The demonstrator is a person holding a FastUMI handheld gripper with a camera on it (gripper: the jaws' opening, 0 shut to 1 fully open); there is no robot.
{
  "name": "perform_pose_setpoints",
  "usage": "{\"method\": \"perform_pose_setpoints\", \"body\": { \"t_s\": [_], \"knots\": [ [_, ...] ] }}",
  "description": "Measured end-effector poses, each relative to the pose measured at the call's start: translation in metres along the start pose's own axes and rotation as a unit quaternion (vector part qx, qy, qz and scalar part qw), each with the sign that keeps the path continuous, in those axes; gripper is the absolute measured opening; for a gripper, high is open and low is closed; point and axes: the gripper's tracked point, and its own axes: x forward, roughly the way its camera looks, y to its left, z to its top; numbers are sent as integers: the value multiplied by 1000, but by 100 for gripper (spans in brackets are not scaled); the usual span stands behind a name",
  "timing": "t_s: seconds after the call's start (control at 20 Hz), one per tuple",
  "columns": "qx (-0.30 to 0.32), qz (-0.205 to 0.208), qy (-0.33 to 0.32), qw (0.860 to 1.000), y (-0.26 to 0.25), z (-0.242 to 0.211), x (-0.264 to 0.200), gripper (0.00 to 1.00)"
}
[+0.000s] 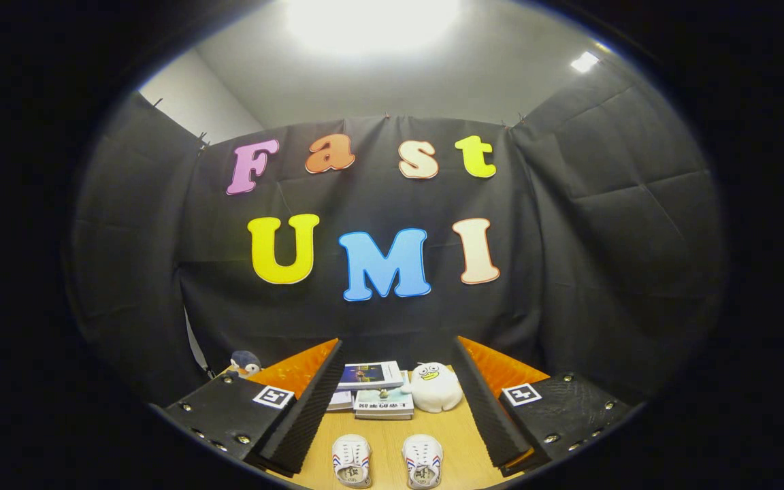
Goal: Open the storage box then place both shoes into the box .Put the left shoe in first, then the right shoe, with the right side of both shoes facing outward in a uniform manner.
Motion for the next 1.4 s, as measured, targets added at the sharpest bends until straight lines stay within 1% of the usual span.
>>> {"method": "perform_pose_setpoints", "body": {
  "t_s": [0.4,0.6,0.75,0.95,1.1,1.2,1.4],
  "knots": [
    [-5,-5,1,1000,10,-1,-4,96],
    [-8,11,5,1000,17,-8,0,96],
    [7,19,2,1000,22,-9,10,96],
    [22,61,33,997,42,-34,33,96],
    [45,95,68,992,58,-58,49,96],
    [66,125,97,985,75,-78,58,96],
    [98,183,155,966,107,-117,72,96]
  ]
}}
